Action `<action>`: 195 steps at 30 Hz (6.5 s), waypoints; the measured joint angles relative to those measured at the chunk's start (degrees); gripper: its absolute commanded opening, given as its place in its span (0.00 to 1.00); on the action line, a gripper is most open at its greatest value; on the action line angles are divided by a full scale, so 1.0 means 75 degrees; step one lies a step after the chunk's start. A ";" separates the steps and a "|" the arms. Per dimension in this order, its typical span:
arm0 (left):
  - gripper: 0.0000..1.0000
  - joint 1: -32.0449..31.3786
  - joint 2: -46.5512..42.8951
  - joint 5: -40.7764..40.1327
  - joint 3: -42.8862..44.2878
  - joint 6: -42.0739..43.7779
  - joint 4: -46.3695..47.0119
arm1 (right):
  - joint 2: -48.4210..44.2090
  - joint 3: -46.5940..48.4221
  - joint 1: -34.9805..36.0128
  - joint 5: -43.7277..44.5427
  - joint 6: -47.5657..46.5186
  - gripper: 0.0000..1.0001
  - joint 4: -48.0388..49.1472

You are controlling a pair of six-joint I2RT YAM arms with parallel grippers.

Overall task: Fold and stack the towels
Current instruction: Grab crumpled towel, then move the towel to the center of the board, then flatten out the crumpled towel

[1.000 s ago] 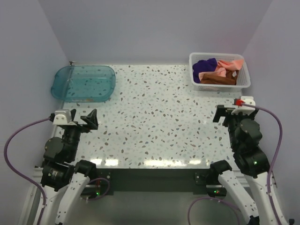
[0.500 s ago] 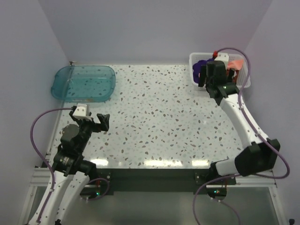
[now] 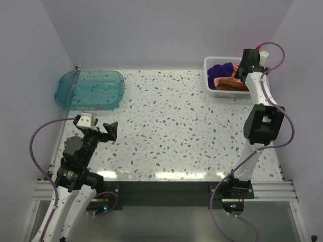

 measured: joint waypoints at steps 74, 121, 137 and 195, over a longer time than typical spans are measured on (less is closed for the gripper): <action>1.00 0.0102 0.0210 0.0402 -0.0125 0.0070 0.0283 | -0.1233 0.1040 -0.0055 -0.3290 -0.1049 0.00 0.1454; 0.97 -0.0699 0.5971 0.1536 0.1288 -0.1204 0.0560 | -0.4115 -0.6464 0.4424 -0.4768 0.0737 0.69 0.1588; 0.78 -0.2302 1.1051 0.0114 0.5388 -0.0501 0.1137 | -0.4642 -0.7877 0.3290 -0.5747 0.1192 0.66 0.2710; 0.00 -0.1632 1.3388 0.1486 0.6598 0.0679 0.2159 | -0.1553 -0.7612 0.4051 -0.7015 0.1679 0.70 0.6691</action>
